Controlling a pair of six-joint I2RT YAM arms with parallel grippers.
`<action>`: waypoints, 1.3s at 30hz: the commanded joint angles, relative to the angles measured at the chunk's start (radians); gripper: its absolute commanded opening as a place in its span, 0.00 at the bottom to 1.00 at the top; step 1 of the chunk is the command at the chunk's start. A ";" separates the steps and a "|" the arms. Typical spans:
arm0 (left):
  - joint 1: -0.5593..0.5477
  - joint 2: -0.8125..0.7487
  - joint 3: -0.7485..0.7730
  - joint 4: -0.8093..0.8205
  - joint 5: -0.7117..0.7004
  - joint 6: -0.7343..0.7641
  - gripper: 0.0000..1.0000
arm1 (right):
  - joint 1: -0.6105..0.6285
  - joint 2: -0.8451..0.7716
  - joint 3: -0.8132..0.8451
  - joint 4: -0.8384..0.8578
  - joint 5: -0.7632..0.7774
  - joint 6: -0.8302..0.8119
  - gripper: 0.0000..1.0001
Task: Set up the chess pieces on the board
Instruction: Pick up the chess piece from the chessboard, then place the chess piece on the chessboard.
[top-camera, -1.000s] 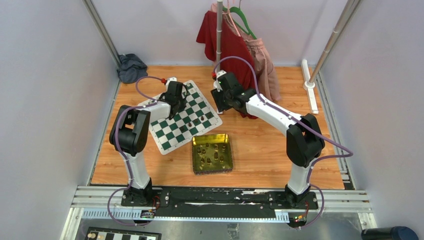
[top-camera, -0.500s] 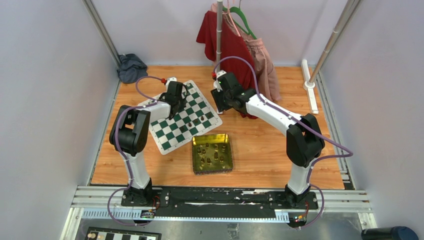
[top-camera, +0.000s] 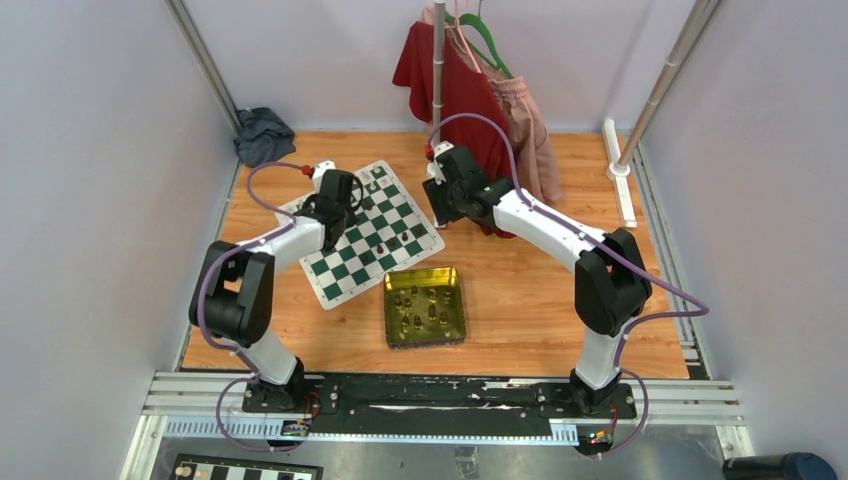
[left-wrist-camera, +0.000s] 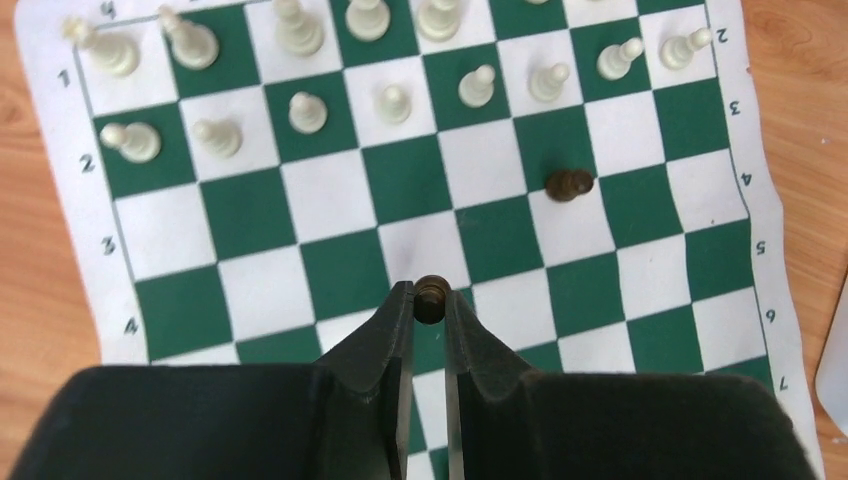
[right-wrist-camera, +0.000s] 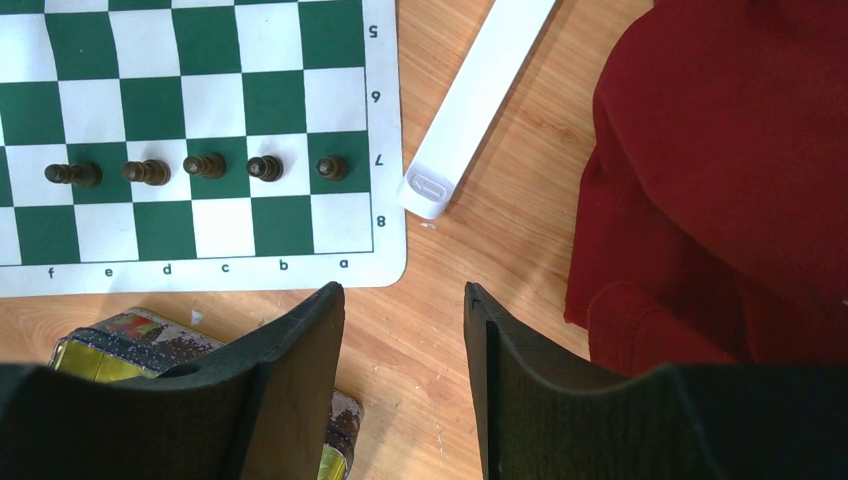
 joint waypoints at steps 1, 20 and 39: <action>0.002 -0.094 -0.087 -0.042 -0.034 -0.074 0.00 | -0.013 -0.047 -0.031 -0.024 -0.003 0.015 0.52; -0.152 -0.392 -0.346 -0.106 -0.096 -0.211 0.00 | -0.011 -0.114 -0.107 -0.019 -0.017 0.032 0.52; -0.182 -0.291 -0.347 -0.048 -0.098 -0.215 0.00 | -0.012 -0.115 -0.118 -0.023 -0.006 0.020 0.52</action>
